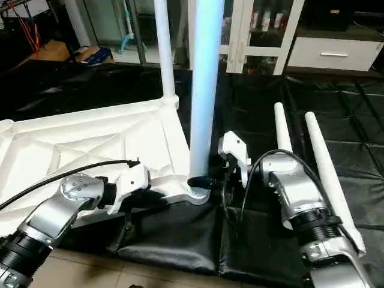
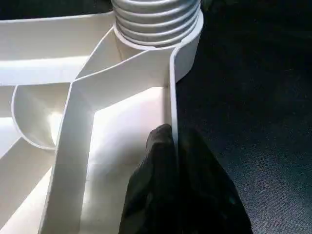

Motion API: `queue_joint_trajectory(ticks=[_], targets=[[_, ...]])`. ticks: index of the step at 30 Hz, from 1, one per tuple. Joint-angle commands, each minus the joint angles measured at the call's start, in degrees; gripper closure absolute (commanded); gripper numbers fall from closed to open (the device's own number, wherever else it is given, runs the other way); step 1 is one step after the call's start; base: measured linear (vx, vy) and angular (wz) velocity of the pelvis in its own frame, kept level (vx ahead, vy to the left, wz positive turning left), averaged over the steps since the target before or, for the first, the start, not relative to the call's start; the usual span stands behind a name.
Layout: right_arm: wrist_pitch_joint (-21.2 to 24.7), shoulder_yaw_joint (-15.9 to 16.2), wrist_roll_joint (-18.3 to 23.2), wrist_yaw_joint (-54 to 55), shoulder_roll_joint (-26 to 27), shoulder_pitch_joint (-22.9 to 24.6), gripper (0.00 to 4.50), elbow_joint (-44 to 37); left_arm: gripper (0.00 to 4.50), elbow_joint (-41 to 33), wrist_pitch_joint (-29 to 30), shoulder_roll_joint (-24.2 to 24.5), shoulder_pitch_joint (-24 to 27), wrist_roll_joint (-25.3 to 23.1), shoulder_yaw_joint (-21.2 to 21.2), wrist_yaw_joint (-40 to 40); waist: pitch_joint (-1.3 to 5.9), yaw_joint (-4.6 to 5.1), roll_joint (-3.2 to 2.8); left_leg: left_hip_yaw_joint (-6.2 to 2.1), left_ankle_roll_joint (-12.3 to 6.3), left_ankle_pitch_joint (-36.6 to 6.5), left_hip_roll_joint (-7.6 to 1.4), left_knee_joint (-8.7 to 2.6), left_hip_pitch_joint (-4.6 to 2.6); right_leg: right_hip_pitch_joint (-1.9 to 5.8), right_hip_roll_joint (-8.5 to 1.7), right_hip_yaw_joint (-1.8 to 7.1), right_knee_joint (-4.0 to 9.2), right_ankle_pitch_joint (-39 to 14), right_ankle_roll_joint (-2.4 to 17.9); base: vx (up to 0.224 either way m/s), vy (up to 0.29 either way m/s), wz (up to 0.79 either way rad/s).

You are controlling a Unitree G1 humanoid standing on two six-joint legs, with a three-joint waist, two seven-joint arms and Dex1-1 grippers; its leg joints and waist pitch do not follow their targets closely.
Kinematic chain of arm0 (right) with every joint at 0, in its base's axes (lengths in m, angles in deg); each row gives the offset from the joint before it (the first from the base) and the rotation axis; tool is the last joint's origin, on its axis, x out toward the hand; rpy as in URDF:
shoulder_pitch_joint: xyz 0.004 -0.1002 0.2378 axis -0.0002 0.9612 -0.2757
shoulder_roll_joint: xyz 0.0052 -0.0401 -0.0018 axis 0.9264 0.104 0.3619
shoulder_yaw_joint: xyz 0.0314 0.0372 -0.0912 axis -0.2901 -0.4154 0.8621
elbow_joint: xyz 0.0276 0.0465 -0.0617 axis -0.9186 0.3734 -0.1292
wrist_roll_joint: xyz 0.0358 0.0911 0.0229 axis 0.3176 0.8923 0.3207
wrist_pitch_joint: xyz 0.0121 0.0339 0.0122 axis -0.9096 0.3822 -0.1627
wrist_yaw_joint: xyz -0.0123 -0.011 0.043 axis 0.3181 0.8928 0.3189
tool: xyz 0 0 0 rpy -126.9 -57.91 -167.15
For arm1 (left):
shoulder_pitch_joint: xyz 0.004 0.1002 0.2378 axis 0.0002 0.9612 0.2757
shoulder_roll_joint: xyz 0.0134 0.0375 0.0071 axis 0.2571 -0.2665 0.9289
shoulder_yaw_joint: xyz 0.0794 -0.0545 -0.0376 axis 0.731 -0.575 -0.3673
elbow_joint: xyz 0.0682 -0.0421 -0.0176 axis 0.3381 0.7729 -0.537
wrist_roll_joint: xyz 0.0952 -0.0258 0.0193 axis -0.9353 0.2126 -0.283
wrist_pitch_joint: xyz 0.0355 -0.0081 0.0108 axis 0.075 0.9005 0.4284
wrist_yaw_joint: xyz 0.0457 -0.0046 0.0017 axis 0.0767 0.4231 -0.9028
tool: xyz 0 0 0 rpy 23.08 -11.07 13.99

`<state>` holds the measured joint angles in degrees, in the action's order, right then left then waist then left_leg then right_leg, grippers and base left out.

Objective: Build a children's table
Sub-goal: Insert table leg to table base, then rotate leg to tighten

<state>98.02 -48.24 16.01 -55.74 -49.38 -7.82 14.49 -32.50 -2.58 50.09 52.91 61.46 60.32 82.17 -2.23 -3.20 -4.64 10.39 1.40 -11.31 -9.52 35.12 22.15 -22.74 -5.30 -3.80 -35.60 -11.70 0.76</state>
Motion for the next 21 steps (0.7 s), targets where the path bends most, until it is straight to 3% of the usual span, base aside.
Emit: queue_joint_trajectory(ticks=[1, 2, 7, 11, 13, 14, 17, 18, 19, 20, 21], targets=[[-0.33, -1.81, -0.77, 4.59, 0.80, -0.65, 2.23, 1.80, 4.50, 1.38, 0.65, 0.23, 0.53, -1.15, 1.83, 0.94, 3.65, 0.13, 0.60, -1.25, -6.11, -7.62, -3.49, -3.86, -0.90, 2.75, -3.20, 2.26, 3.62, -2.20, 15.88, 0.000, 0.000, 0.00], [-0.33, -1.97, -1.09, 5.77, 1.38, -0.46, 2.36, 2.37, 4.50, 1.82, 0.78, -0.19, 0.30, -1.18, 1.54, 0.25, 3.48, 0.20, 0.41, -1.33, -5.39, -9.00, -3.52, -4.02, -0.93, 2.67, -3.21, 2.30, 3.77, -4.07, 15.61, 0.000, 0.000, 0.00], [-0.04, -2.38, -3.24, 13.97, 4.69, 0.28, 2.54, 5.16, 4.50, 4.79, 2.39, -3.14, -1.54, -1.62, -0.07, -4.70, 2.98, 1.03, 0.63, -1.49, -1.56, -15.66, -3.48, -4.76, -1.25, 2.48, -3.23, 2.42, 4.73, -13.37, 13.44, 0.000, 0.000, 0.00], [0.62, -3.46, -5.62, 26.03, 9.64, 0.33, 2.58, 7.88, 4.50, 7.55, 3.94, -6.64, -3.67, -2.70, -1.13, -10.45, 2.38, 2.22, 0.43, -2.03, 1.31, -21.71, -3.25, -5.33, -1.36, 2.26, -3.46, 2.32, 5.56, -22.77, 10.26, 0.000, 0.000, 0.00], [0.20, -4.19, -7.99, 35.56, 12.56, 0.33, 2.58, 9.44, 4.50, 9.52, 5.26, -9.24, -5.15, -3.17, -2.69, -15.57, 2.00, 2.81, 0.50, -2.09, 2.30, -25.15, -3.11, -5.48, -1.94, 1.63, -3.42, 2.26, 6.25, -26.98, 8.91, 0.000, 0.000, 0.00], [-0.66, -4.62, -9.16, 41.23, 14.65, 0.34, 2.59, 10.49, 4.50, 11.31, 6.15, -11.23, -6.36, -3.57, -4.15, -20.02, 2.08, 3.28, 0.17, -2.33, 2.94, -26.93, -3.01, -5.48, -2.27, 1.52, -3.48, 2.15, 6.50, -28.93, 8.07, 0.000, 0.000, 0.00], [-3.61, -6.70, -11.01, 56.88, 21.62, -0.38, 2.59, 14.24, 4.50, 17.07, 7.08, -16.30, -10.12, -4.60, -7.60, -31.33, 2.33, 4.35, 0.00, -2.89, 3.73, -27.91, -2.84, -5.87, -1.71, 1.87, -3.39, 1.76, 6.47, -27.46, 7.12, 0.000, 0.000, 0.00], [-4.49, -6.51, -11.27, 58.94, 23.36, -0.79, 2.59, 15.15, 4.50, 18.70, 6.87, -17.38, -11.17, -4.59, -8.39, -33.59, 2.25, 4.56, -0.27, -2.89, 3.77, -29.35, -2.71, -5.79, -2.16, 1.32, -3.35, 1.75, 6.88, -27.91, 6.87, 0.000, 0.000, 0.00], [-4.74, -6.41, -11.35, 59.44, 23.83, -0.93, 2.59, 15.42, 4.50, 19.18, 6.82, -17.69, -11.48, -4.54, -8.64, -34.21, 2.18, 4.77, -0.14, -2.76, 3.51, -30.39, -2.66, -5.84, -2.33, 1.04, -3.32, 1.81, 7.14, -28.37, 6.87, 0.000, 0.000, 0.00], [-5.23, -6.58, -11.37, 60.47, 24.53, -1.16, 2.60, 15.72, 4.50, 19.77, 6.44, -17.86, -11.90, -4.76, -8.74, -34.93, 2.22, 4.93, -0.05, -2.94, 3.07, -31.07, -2.62, -5.78, -2.43, 1.26, -3.36, 1.65, 7.26, -28.24, 6.86, 0.000, 0.000, 0.00], [-5.48, -7.07, -11.29, 61.26, 25.04, -1.32, 2.60, 15.89, 4.50, 20.01, 6.18, -17.77, -12.09, -5.16, -8.50, -34.99, 2.48, 4.94, -0.07, -2.99, 2.17, -29.18, -2.68, -6.05, -1.82, 1.90, -3.48, 1.74, 7.05, -25.81, 7.02, 0.000, 0.000, 0.00]])
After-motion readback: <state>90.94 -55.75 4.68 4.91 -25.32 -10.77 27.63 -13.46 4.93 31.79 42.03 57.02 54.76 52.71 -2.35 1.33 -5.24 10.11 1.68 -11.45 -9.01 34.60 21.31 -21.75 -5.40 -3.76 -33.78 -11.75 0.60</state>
